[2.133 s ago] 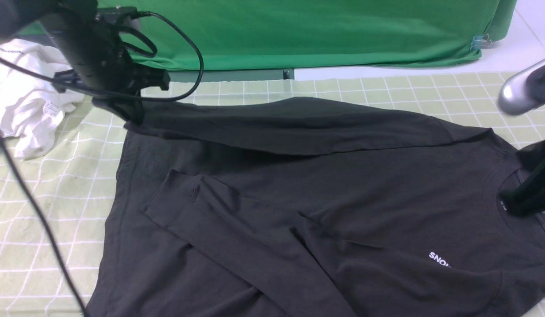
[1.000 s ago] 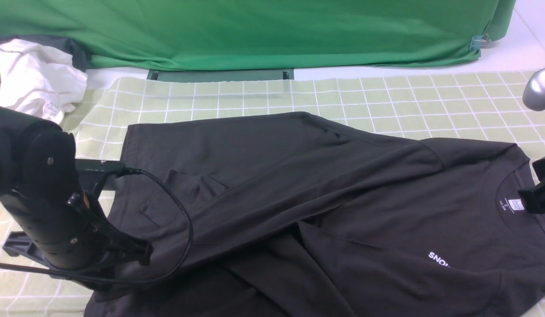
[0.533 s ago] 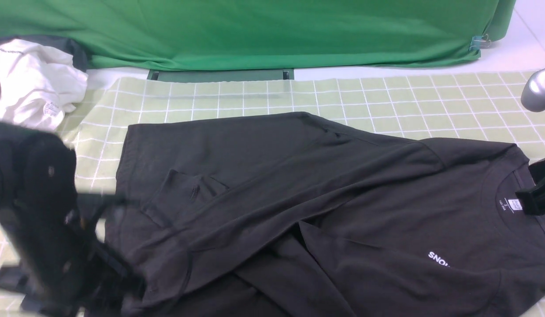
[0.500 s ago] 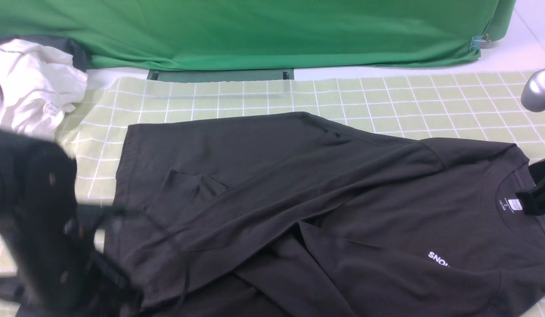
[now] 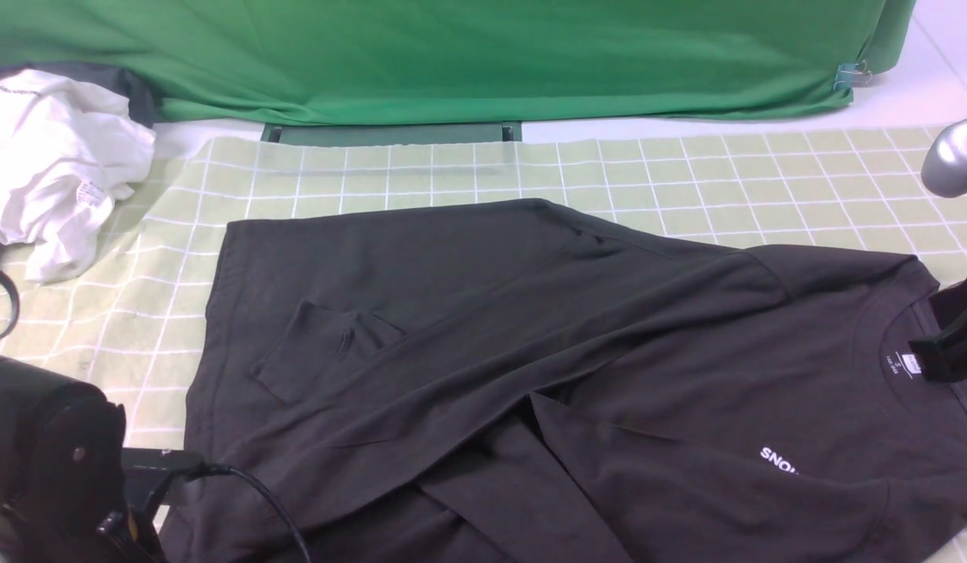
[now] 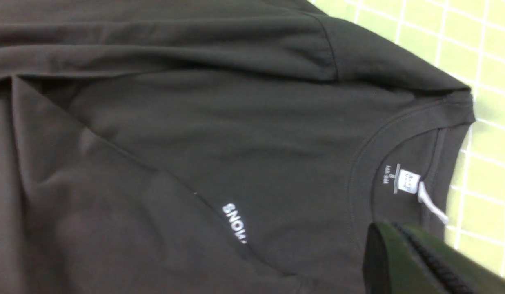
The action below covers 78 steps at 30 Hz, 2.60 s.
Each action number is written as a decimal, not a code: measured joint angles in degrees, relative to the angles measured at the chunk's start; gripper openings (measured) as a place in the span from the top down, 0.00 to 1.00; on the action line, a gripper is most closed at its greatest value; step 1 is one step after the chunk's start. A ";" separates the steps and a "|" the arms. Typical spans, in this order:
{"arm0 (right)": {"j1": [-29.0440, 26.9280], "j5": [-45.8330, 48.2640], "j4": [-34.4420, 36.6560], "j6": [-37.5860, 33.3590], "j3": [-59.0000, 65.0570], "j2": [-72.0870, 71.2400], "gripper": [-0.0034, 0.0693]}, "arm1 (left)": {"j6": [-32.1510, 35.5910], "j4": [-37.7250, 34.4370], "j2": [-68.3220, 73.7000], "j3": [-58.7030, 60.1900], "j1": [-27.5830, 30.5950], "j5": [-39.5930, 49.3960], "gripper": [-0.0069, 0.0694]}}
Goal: Fold a long-sleeved shirt over a green coffee tablecloth.
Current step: 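Grasp the near edge of the shirt at its hem and shoulder corners, then fold the black garment in half by bringing its near edge over to the far edge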
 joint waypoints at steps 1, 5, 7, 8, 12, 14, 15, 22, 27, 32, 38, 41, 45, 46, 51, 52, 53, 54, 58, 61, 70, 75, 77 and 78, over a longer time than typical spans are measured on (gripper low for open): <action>0.00 0.05 0.30 -0.26 0.00 0.00 0.94 | 0.00 0.00 0.11 0.00 0.00 0.00 0.35; 0.00 3.12 6.81 -8.29 0.00 0.00 0.94 | 0.18 -0.47 3.11 -0.07 0.00 -0.06 0.65; 0.00 5.15 11.32 -13.44 0.00 0.06 0.94 | 1.19 -0.39 3.33 -0.23 0.00 0.07 0.80; 0.00 6.04 13.58 -15.69 0.00 0.37 0.94 | 2.00 -0.39 3.26 -0.48 0.00 0.26 0.83; 2.23 8.54 22.18 -23.87 0.00 3.93 0.93 | 3.09 -0.12 0.61 -1.42 0.00 2.71 0.88; 4.68 8.60 23.02 -25.36 0.00 6.01 0.92 | 3.20 -0.12 -2.21 -1.74 0.00 4.68 0.88; 7.39 8.60 23.08 -25.89 0.00 7.35 0.91 | 3.24 -0.12 -4.08 -1.79 0.00 5.63 0.88; 21.30 6.78 19.37 -18.81 1.89 15.46 0.60 | 1.93 -0.18 -15.42 -1.80 0.00 9.75 0.88; 24.70 -0.34 18.35 -13.11 8.83 18.49 0.36 | 0.90 0.17 -17.64 -1.80 0.00 10.48 0.88; 25.65 -8.42 19.23 -10.14 14.45 19.48 0.32 | 0.67 0.19 -17.64 -1.80 0.00 10.11 0.88; 25.73 -10.59 20.32 -10.15 14.92 24.21 0.31 | 0.67 0.42 -17.64 -1.80 0.00 9.49 0.88; 25.73 -11.10 20.42 -10.34 14.92 27.73 0.32 | 0.67 0.49 -17.64 -1.80 0.00 9.42 0.88; 25.73 -10.99 18.95 -10.40 14.54 29.88 0.50 | 0.67 0.57 -17.64 -1.80 0.00 9.27 0.88; 25.73 -10.91 18.45 -10.40 14.42 29.93 0.61 | 0.67 0.57 -17.64 -1.80 0.00 9.27 0.88; 25.68 -8.57 18.78 -10.35 14.36 28.92 0.86 | 0.67 0.58 -18.34 -1.80 0.00 10.19 0.88; 25.73 -7.41 19.43 -10.35 14.47 28.11 0.86 | 0.67 0.58 -18.72 -1.80 0.00 10.68 0.88; 25.73 -6.29 19.89 -10.35 14.58 26.97 0.86 | 0.67 0.49 -19.31 -1.80 0.00 11.22 0.88; 25.73 -5.21 20.13 -10.35 14.60 25.55 0.86 | 0.67 0.46 -20.04 -1.80 0.00 11.48 0.88; 25.73 -2.39 18.28 -9.95 14.11 19.82 0.86 | 0.18 1.22 -22.42 -4.06 0.00 12.26 0.88; 25.14 0.49 15.59 -8.77 11.75 17.53 0.86 | -0.01 2.89 -22.12 -7.51 0.00 12.27 0.88; 8.98 4.17 10.28 -18.30 -5.00 21.42 0.86 | -2.49 8.29 -8.72 -23.91 2.49 6.84 0.88; 1.93 4.21 10.33 -24.58 -16.94 30.96 0.86 | 0.28 6.92 3.17 -35.00 8.23 3.90 0.88; 0.31 4.28 10.33 -26.34 -22.95 36.00 0.86 | 1.31 6.59 8.81 -40.16 10.04 3.04 0.88; -0.04 4.34 10.33 -27.05 -25.24 37.44 0.86 | 1.71 6.59 10.91 -41.64 10.71 2.81 0.88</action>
